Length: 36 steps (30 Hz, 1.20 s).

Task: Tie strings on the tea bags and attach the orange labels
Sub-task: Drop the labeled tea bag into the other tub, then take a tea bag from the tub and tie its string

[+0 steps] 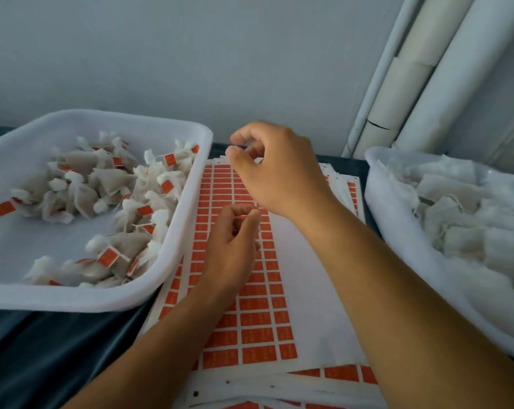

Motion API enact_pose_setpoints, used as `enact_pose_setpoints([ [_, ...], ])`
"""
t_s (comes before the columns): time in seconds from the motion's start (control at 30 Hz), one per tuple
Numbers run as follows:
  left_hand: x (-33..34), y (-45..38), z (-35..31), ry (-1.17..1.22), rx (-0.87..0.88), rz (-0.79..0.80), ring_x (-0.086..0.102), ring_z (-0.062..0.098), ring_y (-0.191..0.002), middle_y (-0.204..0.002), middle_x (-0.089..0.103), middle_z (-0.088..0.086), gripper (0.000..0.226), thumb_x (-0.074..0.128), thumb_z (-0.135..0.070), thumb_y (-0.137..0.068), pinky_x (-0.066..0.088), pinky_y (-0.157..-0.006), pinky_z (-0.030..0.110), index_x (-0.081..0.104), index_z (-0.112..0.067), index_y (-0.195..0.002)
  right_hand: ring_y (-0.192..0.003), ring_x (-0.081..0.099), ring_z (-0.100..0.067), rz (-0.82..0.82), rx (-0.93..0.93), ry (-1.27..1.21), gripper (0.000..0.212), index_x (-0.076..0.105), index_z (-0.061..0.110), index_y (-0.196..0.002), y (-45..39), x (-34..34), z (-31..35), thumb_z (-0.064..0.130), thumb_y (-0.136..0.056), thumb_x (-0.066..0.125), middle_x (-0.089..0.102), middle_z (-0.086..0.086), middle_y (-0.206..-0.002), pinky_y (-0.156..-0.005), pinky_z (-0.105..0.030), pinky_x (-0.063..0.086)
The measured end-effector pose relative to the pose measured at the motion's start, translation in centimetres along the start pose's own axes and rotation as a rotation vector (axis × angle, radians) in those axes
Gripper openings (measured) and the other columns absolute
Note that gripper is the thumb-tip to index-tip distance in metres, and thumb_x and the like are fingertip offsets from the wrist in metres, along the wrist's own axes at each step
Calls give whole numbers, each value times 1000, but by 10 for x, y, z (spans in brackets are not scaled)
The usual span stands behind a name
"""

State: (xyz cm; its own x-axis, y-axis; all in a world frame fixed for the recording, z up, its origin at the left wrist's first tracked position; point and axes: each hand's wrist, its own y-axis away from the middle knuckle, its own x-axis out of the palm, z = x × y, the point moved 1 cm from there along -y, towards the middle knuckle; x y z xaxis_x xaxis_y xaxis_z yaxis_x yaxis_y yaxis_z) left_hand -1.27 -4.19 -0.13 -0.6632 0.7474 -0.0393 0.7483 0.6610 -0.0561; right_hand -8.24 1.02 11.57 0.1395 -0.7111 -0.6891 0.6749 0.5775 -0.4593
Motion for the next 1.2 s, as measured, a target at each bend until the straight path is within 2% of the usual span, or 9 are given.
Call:
enact_pose_setpoints([
  [0.1,3,-5,8,-57,-10,-26,69,8,-73,-93,70,-8,16,50,-52,-101,53,-62,18,60,-40,-106,-85,63,-11,-89,76,145,19,71,27,-111,-19,-33,-28,36,-98,63,72,10,-98,-70,-18,42],
  [0.23,1,-5,12,-47,-7,-24,69,1,-65,-81,71,-10,16,51,-50,-101,48,-48,11,61,-38,-105,-100,66,-21,-145,259,315,13,72,28,-102,-38,-89,-73,31,-93,62,72,4,-111,-82,-27,49],
  [0.33,2,-5,13,-71,2,-17,70,4,-66,-79,70,-12,16,51,-51,-101,47,-47,9,61,-38,-104,-94,60,-20,-128,421,430,16,74,25,-102,-39,-131,-105,25,-92,62,71,2,-113,-80,-25,45],
  [0.47,1,-5,14,-102,14,-13,70,12,-68,-80,70,-11,17,51,-53,-100,49,-49,11,60,-40,-104,-100,67,-30,57,581,612,23,75,12,-106,-26,-170,-137,28,-89,69,72,-8,-110,-91,-37,58],
  [0.57,1,-6,15,-105,16,-3,70,10,-67,-78,70,-13,17,51,-53,-100,48,-47,9,60,-39,-104,-87,74,-30,232,681,562,33,73,9,-106,-13,-180,-143,36,-87,77,75,-14,-95,-85,-43,62],
  [0.8,1,-6,15,-97,23,1,69,14,-68,-81,70,-10,18,51,-53,-99,47,-49,10,60,-39,-106,-85,74,-24,473,798,541,30,74,6,-104,2,-168,-149,31,-88,78,76,-13,-100,-69,-31,58],
  [1.03,2,-6,13,-90,31,9,67,15,-69,-83,70,-8,14,53,-50,-100,48,-52,12,60,-39,-105,-77,69,-29,413,742,762,14,70,2,-95,3,-155,-136,7,-90,59,74,-15,-91,-74,-35,60],
  [1.13,2,-5,12,-96,28,18,68,17,-76,-91,69,-7,14,53,-49,-100,48,-58,15,59,-39,-106,-63,53,-25,261,684,860,10,53,9,-78,2,-157,-130,11,-87,57,56,-8,-77,-53,-26,39],
  [1.2,2,-4,10,-95,22,24,68,17,-78,-94,69,-7,14,53,-49,-100,49,-60,16,58,-38,-107,-66,50,-27,148,631,897,14,52,9,-82,-2,-160,-122,19,-90,57,46,-5,-74,-58,-27,36],
])
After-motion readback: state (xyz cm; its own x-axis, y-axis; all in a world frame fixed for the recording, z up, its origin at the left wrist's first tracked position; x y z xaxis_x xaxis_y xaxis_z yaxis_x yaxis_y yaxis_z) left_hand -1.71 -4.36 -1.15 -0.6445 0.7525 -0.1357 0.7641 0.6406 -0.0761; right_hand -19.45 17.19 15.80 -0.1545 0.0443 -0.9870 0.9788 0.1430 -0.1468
